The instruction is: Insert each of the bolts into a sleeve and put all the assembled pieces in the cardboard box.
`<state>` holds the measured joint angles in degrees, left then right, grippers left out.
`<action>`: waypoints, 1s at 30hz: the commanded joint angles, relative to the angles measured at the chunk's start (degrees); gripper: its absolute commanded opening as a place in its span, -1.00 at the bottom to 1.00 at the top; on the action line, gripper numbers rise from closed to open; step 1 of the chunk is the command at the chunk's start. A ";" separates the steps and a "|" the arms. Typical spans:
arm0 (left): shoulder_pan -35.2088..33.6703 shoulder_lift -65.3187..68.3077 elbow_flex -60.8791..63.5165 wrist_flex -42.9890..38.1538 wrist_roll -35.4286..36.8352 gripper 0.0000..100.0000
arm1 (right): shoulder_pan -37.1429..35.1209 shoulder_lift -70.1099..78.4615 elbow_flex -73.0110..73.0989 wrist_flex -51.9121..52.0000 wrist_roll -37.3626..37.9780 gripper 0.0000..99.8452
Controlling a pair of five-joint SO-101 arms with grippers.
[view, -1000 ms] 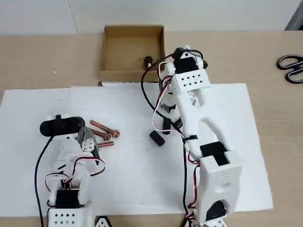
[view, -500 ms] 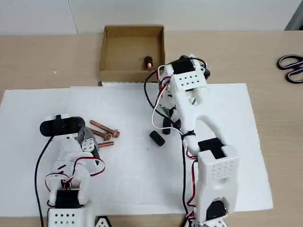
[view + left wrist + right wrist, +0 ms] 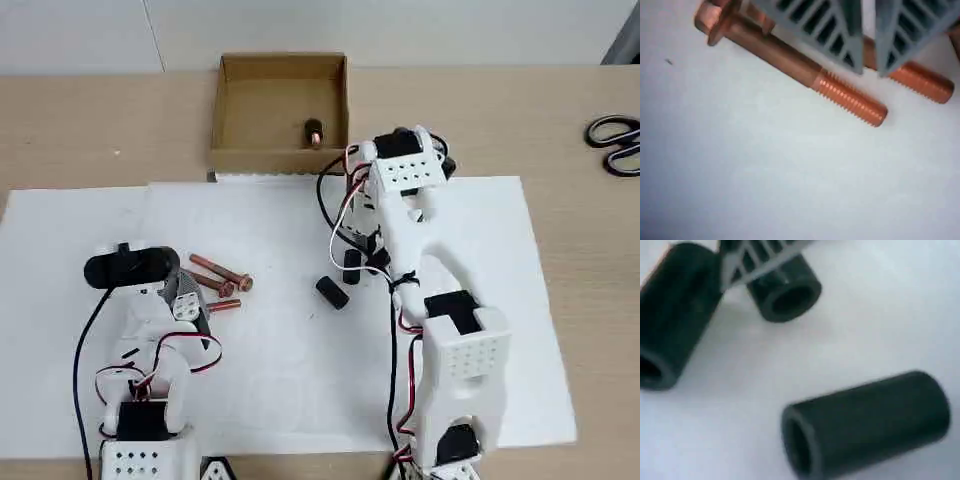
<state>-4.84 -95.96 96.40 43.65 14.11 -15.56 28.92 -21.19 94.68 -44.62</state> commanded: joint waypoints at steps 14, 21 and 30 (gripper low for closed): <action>-0.35 -0.44 -0.22 -1.76 -0.18 -0.99 | 0.57 5.67 -0.35 -3.74 -0.44 -0.71; -0.35 -0.44 -0.22 -1.76 -0.18 -0.99 | 1.10 5.67 -2.20 -3.21 -0.35 -0.72; -0.35 -0.44 -0.22 -1.76 -0.18 -0.99 | 1.10 5.58 -3.69 -3.12 2.37 -1.00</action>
<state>-4.84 -95.96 96.40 43.65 14.11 -14.95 34.81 -21.63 92.13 -42.95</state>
